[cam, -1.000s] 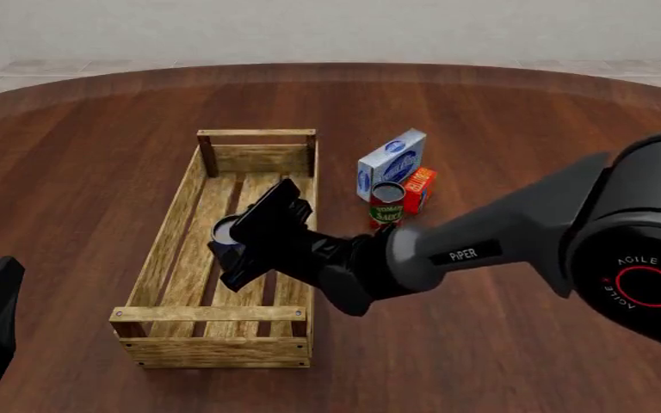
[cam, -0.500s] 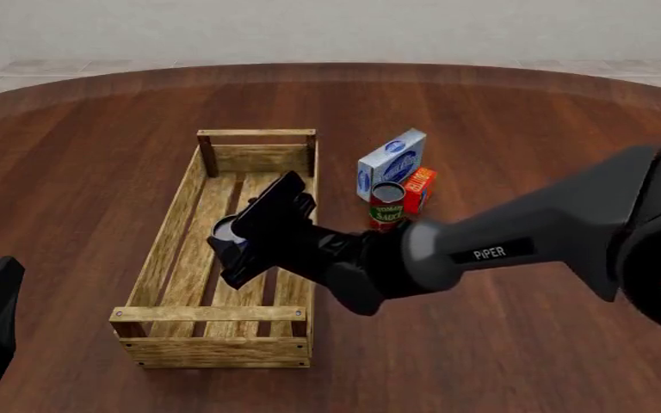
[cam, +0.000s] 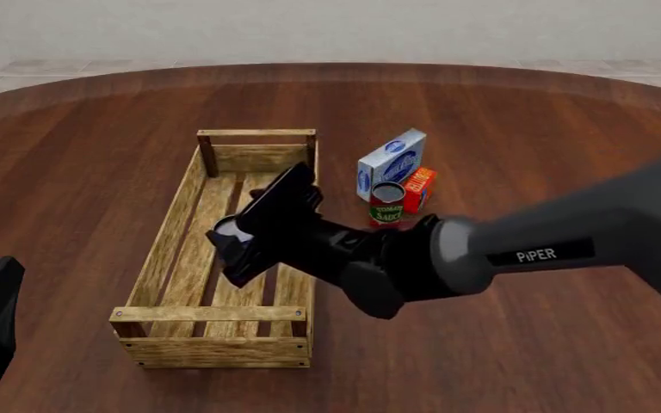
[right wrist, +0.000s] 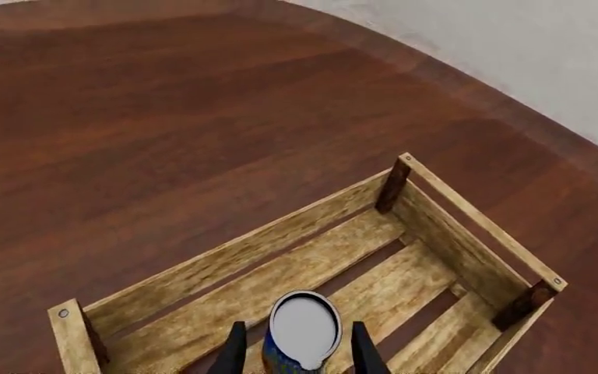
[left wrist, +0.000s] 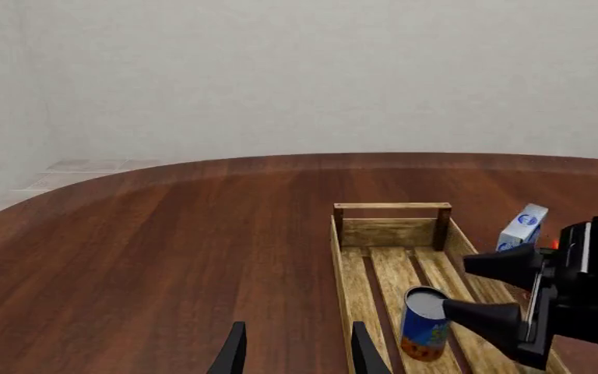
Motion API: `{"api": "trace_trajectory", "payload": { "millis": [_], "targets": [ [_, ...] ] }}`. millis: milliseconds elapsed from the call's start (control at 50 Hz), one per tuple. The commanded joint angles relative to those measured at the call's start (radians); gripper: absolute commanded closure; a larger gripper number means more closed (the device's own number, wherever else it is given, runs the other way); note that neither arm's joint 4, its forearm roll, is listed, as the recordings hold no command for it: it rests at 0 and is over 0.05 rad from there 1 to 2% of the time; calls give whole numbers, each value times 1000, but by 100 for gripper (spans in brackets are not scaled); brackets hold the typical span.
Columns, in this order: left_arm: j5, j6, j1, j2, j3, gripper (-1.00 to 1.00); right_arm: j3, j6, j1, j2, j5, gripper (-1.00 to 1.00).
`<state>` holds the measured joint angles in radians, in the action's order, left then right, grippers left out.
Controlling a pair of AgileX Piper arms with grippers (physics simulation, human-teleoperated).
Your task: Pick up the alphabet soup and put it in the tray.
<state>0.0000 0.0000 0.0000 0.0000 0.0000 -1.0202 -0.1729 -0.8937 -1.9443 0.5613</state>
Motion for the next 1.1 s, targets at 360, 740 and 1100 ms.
{"api": "trace_trajectory", "payload": {
  "millis": [360,740,1100],
  "targets": [
    [0,0,0,0,0,-100,122,4,-16,90,60,-100],
    [0,0,0,0,0,-100,177,9,-30,170,62,-100],
    [0,0,0,0,0,-100,201,12,-6,214,61,-100]
  ]
}}
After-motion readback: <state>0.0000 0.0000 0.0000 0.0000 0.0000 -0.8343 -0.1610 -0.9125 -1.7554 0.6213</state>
